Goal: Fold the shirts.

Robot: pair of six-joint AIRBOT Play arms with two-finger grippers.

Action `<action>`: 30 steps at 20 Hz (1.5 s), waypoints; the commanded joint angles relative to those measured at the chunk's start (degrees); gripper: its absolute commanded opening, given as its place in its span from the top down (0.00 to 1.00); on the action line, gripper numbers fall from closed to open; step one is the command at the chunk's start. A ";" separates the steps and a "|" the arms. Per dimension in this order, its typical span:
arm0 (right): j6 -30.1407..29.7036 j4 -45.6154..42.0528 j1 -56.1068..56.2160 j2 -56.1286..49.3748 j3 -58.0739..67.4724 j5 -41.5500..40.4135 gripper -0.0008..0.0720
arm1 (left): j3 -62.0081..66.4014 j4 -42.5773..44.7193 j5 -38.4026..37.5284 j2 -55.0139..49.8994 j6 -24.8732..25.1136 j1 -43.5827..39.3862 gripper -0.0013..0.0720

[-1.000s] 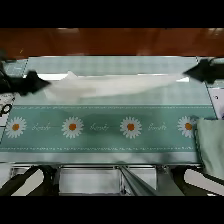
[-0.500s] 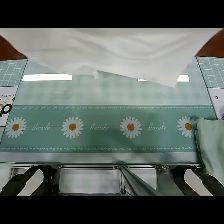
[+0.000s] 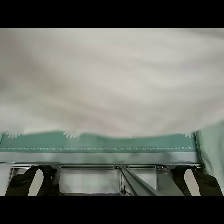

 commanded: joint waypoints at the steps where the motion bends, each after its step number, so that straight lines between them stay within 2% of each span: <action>1: 1.88 -2.23 0.04 3.58 -2.95 5.38 0.96 | -3.76 5.07 -4.57 4.90 -2.62 -0.04 0.95; 3: 1.84 0.37 0.04 3.78 -8.04 5.09 0.96 | -9.03 3.67 -5.81 4.76 -3.65 -0.04 0.95; 5: -0.83 8.26 0.04 3.78 -16.09 3.37 0.96 | -17.55 -0.63 -4.59 4.17 -1.38 -0.04 0.95; 7: -2.73 11.34 0.07 3.67 -26.05 -0.20 0.96 | -27.32 -3.52 -1.73 2.62 -1.03 -0.04 0.95; 9: -3.17 12.55 0.11 1.92 -35.52 -4.85 0.96 | -37.00 -7.02 3.98 -0.35 -0.44 -0.04 0.95; 11: -7.45 18.08 0.11 -2.25 -43.71 -9.35 0.96 | -45.16 -14.25 11.93 -5.49 2.95 -0.04 0.95; 13: -10.84 20.13 0.11 -9.66 -47.65 -15.30 0.96 | -49.62 -16.85 19.67 -13.49 4.68 -0.07 0.95; 15: -12.74 24.79 1.07 -20.02 -47.60 -19.58 0.96 | -49.37 -17.53 24.35 -23.93 4.70 -0.07 0.95; 17: -15.98 31.63 3.23 -31.01 -46.10 -22.64 0.96 | -47.78 -22.25 27.85 -34.12 4.70 -0.68 0.95; 21: -16.39 34.32 9.01 -51.30 -35.06 -32.09 0.96 | -39.41 -26.12 30.69 -51.82 4.63 -4.37 0.95; 26: -10.67 33.38 10.93 -68.65 -16.39 -29.20 0.96 | -26.84 -26.62 25.33 -65.09 1.57 -5.86 0.95; 30: -7.37 25.62 10.93 -72.13 -10.84 -27.43 0.96 | -21.66 -26.60 23.96 -67.84 1.62 -5.86 0.95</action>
